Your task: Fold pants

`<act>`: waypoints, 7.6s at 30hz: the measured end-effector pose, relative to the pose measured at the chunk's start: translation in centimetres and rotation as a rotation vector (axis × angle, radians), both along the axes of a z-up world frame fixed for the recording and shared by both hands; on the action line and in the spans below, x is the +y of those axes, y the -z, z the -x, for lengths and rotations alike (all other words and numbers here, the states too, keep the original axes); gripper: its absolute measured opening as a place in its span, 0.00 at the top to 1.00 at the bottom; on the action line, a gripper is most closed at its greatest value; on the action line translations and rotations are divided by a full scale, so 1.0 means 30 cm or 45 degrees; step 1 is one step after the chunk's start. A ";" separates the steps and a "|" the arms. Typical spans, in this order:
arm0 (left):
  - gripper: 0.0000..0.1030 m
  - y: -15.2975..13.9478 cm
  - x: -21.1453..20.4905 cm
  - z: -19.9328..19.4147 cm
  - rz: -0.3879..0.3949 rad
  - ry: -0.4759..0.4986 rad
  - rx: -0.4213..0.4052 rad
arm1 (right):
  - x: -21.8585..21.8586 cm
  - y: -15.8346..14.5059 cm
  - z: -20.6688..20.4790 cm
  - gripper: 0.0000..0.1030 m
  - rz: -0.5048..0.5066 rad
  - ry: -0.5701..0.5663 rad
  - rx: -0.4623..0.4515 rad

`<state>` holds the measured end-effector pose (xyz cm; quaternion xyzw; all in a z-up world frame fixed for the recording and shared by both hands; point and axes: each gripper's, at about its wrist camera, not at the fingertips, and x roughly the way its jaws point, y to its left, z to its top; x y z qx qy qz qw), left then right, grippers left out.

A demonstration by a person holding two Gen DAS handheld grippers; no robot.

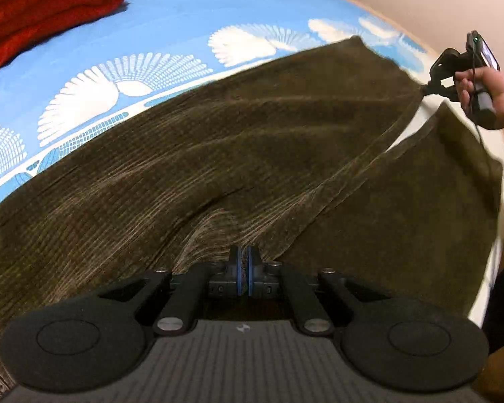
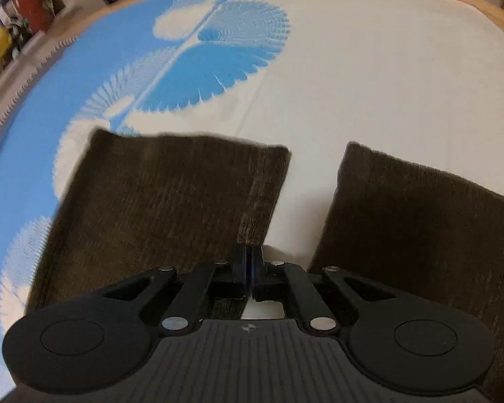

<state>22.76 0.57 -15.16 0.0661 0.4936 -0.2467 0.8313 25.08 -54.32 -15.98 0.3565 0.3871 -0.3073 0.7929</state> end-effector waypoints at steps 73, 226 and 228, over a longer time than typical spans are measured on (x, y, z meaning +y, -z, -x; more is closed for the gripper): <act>0.83 -0.035 0.816 0.667 -0.231 -0.784 0.288 | -0.014 -0.257 0.631 0.54 0.382 -0.788 0.218; 0.49 -0.152 0.744 0.686 0.016 -1.065 0.332 | 0.454 -0.420 0.422 0.84 0.183 -0.988 -0.138; 0.41 -0.133 0.769 0.668 -0.011 -1.072 0.353 | 0.457 -0.409 0.399 0.84 0.164 -0.978 -0.156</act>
